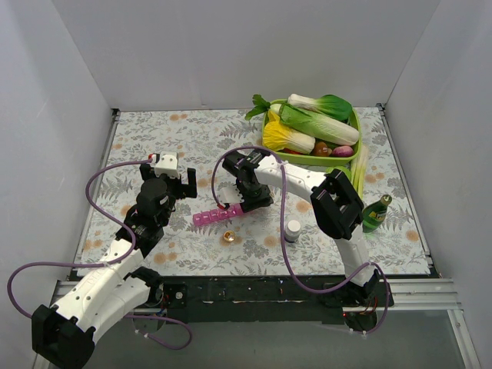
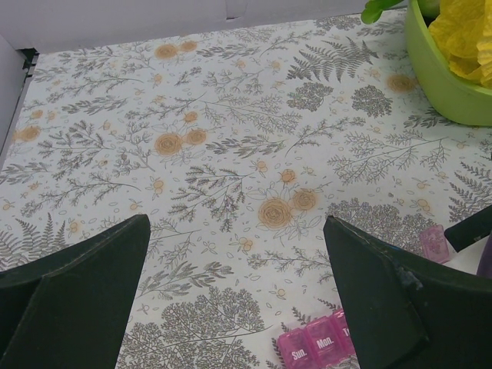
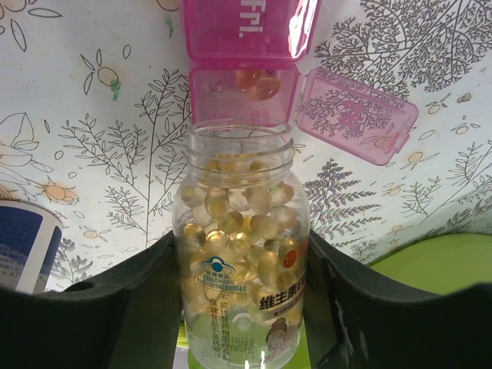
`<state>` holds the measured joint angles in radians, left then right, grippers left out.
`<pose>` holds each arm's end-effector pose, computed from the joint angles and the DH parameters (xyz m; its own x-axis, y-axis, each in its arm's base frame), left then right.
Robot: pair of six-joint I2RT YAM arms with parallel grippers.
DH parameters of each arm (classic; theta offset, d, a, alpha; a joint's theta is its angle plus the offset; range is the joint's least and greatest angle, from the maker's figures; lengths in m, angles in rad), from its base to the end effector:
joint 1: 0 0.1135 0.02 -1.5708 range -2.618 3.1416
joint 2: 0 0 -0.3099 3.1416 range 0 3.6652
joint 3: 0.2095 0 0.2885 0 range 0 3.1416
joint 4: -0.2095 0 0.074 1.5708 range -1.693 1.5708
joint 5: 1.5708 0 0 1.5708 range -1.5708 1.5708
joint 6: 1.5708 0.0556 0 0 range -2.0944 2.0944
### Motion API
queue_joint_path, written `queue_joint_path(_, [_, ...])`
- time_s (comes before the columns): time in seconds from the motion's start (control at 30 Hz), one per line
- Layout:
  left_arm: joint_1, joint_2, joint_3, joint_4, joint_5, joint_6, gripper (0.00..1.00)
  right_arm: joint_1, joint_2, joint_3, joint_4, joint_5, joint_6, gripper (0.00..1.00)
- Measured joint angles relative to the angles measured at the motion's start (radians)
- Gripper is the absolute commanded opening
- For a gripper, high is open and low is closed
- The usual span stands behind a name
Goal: Sort the pills into containers
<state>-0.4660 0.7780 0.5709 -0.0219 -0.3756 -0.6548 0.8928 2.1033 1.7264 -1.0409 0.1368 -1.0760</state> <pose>0.1969 -0.0762 0.3032 -0.2210 -0.5230 -0.8232 -0.0451 0.8486 -0.5270 0.3079 0.3702 0.2048 0.3732 -0.9266 0.0463 -0.9057 -0.3747 -0.1981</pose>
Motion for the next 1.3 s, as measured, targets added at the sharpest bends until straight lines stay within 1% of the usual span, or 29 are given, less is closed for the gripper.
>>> queue_joint_path(0.93, [0.000,-0.001,0.000,0.000,0.010,0.000,0.98,0.000,0.000,0.008,0.003,0.004,0.008,0.05])
queue_joint_path(1.13, [0.000,-0.001,0.000,0.000,0.010,0.000,0.98,-0.007,0.000,0.013,0.003,-0.024,0.019,0.04])
queue_joint_path(1.3, [0.000,-0.001,0.000,0.000,0.011,0.000,0.98,-0.029,0.000,0.024,0.003,-0.080,0.035,0.04])
